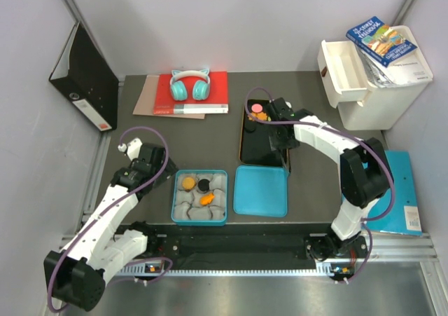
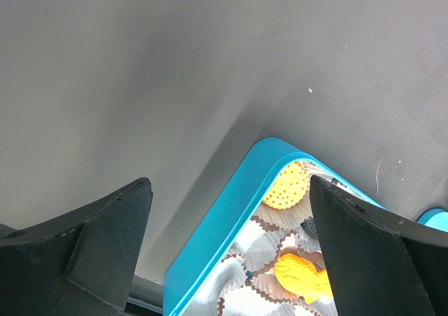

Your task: Pack the cookies

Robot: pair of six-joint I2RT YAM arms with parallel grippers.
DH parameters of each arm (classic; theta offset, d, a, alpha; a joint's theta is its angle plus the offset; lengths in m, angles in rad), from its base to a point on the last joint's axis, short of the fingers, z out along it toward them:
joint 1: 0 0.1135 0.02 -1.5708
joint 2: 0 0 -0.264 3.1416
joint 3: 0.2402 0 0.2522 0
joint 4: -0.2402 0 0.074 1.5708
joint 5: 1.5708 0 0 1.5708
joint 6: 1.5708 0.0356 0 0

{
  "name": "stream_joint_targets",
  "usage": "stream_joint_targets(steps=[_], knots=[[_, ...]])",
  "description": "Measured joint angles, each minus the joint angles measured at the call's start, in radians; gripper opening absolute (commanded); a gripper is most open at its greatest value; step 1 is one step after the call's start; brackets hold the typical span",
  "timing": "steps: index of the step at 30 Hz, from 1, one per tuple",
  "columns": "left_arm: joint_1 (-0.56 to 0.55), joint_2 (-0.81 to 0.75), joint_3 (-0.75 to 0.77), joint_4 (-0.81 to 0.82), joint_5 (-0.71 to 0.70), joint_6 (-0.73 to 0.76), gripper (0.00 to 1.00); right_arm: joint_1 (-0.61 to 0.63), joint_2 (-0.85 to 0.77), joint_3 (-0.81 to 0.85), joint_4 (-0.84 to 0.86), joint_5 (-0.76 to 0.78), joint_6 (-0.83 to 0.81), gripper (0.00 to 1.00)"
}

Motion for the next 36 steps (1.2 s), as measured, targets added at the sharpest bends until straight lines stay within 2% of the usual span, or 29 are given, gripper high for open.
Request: stream_joint_targets(steps=[16, 25, 36], knots=[[0.000, 0.000, 0.000, 0.000, 0.000, 0.000, 0.98, 0.003, -0.062, -0.069, -0.005, -0.048, 0.018, 0.50], [0.000, 0.000, 0.000, 0.000, 0.000, 0.000, 0.98, 0.005, -0.046, -0.068, -0.013, -0.078, 0.014, 0.38], [0.000, 0.000, 0.000, 0.000, 0.000, 0.000, 0.98, 0.012, -0.047, -0.008, -0.062, -0.081, 0.013, 0.35]])
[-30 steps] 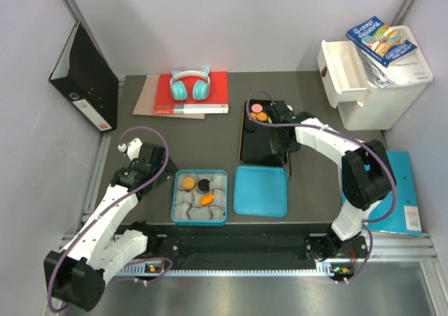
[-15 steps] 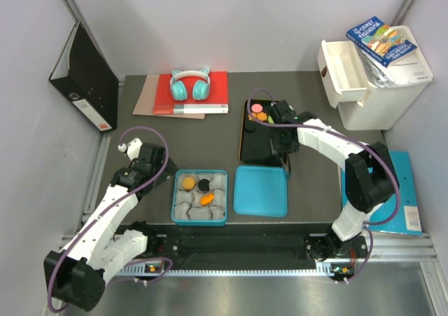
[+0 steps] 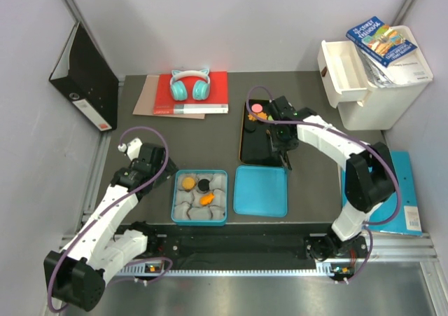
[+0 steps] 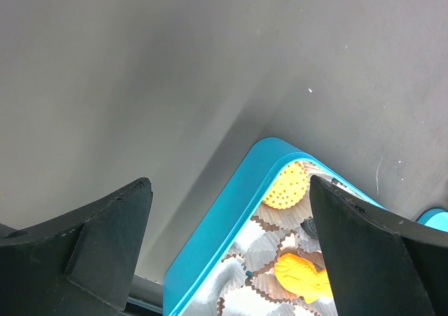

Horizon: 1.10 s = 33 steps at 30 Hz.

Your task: Pack the cookies

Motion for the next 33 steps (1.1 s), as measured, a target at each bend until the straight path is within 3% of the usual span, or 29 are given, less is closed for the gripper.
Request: stream_joint_targets(steps=[13, 22, 33], knots=[[0.000, -0.005, 0.000, 0.000, 0.000, 0.000, 0.98, 0.072, -0.109, 0.031, -0.068, 0.028, 0.001, 0.35], [0.000, -0.004, 0.000, 0.000, 0.000, 0.000, 0.98, 0.360, -0.273, 0.037, -0.147, 0.081, 0.024, 0.35], [0.000, -0.003, 0.000, 0.000, -0.001, 0.000, 0.98, 0.643, -0.280, 0.089, -0.224, 0.101, 0.100, 0.35]])
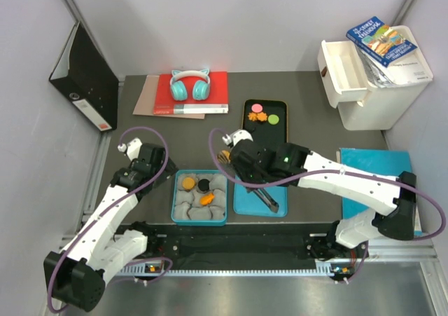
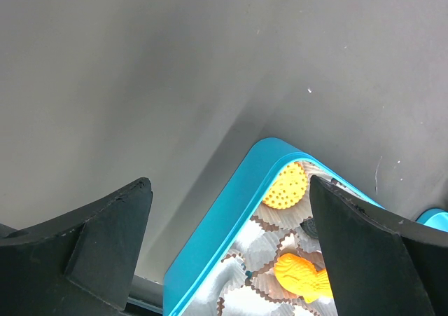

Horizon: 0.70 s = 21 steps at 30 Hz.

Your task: Pack the cookies

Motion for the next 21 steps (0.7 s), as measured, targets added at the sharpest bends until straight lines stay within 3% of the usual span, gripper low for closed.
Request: stream_joint_targets(steps=[6, 21], knots=[[0.000, 0.000, 0.000, 0.000, 0.000, 0.000, 0.98, 0.065, 0.037, 0.000, -0.003, -0.008, 0.026, 0.35], [0.000, 0.000, 0.000, 0.000, 0.000, 0.000, 0.98, 0.089, 0.088, -0.009, -0.003, -0.024, 0.043, 0.34]])
